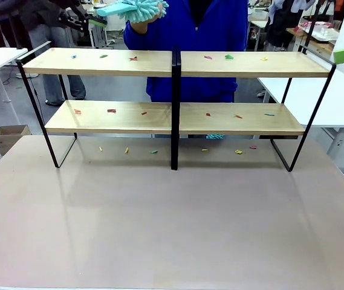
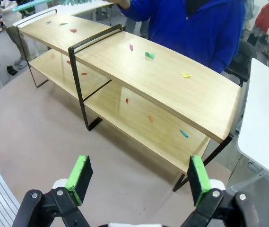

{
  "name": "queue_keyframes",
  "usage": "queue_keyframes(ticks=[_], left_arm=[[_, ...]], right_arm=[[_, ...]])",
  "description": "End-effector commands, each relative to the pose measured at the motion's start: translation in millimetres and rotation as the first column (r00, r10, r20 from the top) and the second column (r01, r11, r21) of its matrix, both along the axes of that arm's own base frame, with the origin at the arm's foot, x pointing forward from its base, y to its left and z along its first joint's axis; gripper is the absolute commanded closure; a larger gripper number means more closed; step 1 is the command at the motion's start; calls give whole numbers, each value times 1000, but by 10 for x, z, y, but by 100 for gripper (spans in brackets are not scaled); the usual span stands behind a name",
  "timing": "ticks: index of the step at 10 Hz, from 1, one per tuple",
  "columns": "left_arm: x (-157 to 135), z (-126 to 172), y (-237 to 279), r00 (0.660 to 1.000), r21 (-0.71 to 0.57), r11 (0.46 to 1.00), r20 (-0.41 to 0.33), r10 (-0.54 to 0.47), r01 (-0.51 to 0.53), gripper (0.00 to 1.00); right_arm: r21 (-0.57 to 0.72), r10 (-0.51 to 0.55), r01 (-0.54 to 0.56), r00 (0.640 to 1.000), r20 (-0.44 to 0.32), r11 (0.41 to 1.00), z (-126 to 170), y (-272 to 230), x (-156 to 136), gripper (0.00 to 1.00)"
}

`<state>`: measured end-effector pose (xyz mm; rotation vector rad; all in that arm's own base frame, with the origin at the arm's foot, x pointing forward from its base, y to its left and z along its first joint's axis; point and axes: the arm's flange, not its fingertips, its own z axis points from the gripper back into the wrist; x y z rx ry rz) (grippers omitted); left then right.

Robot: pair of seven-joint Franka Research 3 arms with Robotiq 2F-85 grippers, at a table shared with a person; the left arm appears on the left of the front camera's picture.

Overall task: Clean the shelves.
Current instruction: Pick up the Duster when the human hands it over.

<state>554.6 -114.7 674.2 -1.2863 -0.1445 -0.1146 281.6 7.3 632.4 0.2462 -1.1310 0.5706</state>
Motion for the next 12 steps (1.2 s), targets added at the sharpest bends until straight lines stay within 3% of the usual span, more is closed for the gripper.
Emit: queue_keyframes(ticks=[1, 5, 6, 7, 8, 9, 12], left_arm=[[40, 35, -56, 998, -3, 998, -23, 58, -58, 0], [151, -60, -163, 995, -22, 995, -21, 97, -97, 0], [161, -89, -169, 994, -14, 994, -29, 106, -106, 12], [143, -101, -171, 993, -15, 993, -34, 114, -114, 60], [121, -94, -180, 993, -15, 994, -26, 112, -112, 72], [114, -81, -178, 992, -15, 992, -4, 127, -127, 100], [115, -63, -177, 988, -15, 988, 24, 154, -154, 98]], right_arm=[[0, 0, 0, 1000, 2, 1000, -1, 1, 7, 0], [0, 0, 0, 1000, 2, 1000, -1, 1, 7, 0], [0, 0, 0, 1000, 2, 1000, -1, 1, 7, 0], [0, 0, 0, 1000, 2, 1000, -1, 1, 7, 0], [0, 0, 0, 1000, 2, 1000, -1, 1, 7, 0], [0, 0, 0, 1000, 2, 1000, -1, 1, 7, 0], [0, 0, 0, 1000, 2, 1000, -1, 1, 7, 0]])
